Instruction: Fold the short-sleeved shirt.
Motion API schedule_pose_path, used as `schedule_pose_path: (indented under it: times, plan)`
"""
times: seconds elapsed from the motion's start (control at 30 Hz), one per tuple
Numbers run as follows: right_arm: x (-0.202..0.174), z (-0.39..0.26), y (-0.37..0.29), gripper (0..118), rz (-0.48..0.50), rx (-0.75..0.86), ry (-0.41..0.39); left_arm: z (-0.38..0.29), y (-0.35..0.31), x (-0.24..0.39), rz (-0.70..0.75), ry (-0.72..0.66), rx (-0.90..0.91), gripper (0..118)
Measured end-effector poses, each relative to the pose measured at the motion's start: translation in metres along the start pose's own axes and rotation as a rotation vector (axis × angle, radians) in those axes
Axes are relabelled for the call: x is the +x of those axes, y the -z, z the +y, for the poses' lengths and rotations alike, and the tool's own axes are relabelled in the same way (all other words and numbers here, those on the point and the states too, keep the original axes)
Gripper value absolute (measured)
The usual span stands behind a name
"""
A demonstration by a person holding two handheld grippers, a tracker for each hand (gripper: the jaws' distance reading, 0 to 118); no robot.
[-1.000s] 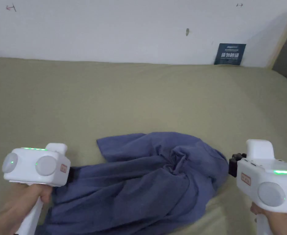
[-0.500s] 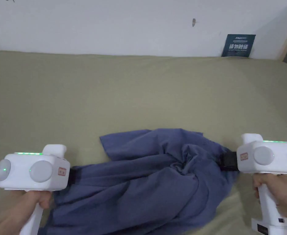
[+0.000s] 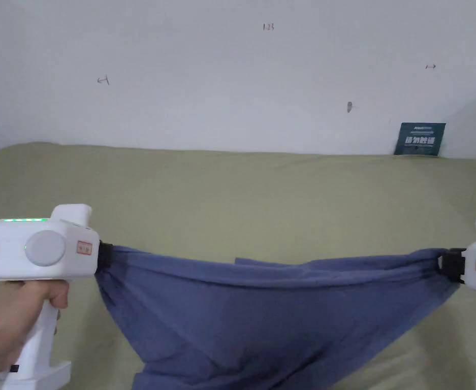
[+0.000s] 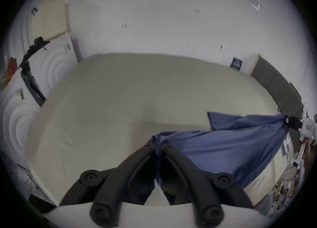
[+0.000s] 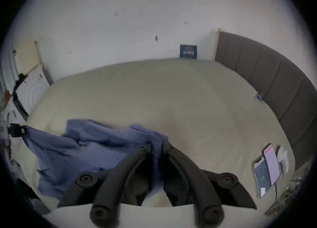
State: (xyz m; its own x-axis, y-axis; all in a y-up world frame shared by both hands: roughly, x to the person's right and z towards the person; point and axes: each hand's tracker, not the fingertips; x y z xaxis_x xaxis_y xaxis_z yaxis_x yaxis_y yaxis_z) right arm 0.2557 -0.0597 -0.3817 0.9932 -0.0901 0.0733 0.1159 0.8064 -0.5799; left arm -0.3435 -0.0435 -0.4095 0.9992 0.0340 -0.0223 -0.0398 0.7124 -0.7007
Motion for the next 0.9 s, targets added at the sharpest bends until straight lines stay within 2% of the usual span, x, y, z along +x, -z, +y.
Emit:
schedule_pose_path:
  times: [0.2, 0.4, 0.7, 0.9]
  plan:
    - [-0.020, 0.041, -0.073, 11, 0.082, 0.103, -0.009, 0.027, -0.099, -0.018, 0.051, -0.002, 0.134, 4]
    - [-0.043, 0.094, -0.107, 11, 0.062, 0.199, -0.063, 0.066, -0.149, -0.010, 0.103, -0.012, 0.230, 4]
    - [-0.063, 0.199, -0.092, 11, -0.036, 0.284, -0.111, 0.162, -0.135, 0.019, 0.198, -0.002, 0.312, 4]
    - [-0.072, 0.255, -0.051, 11, -0.104, 0.337, -0.138, 0.230, -0.101, 0.032, 0.222, -0.026, 0.374, 4]
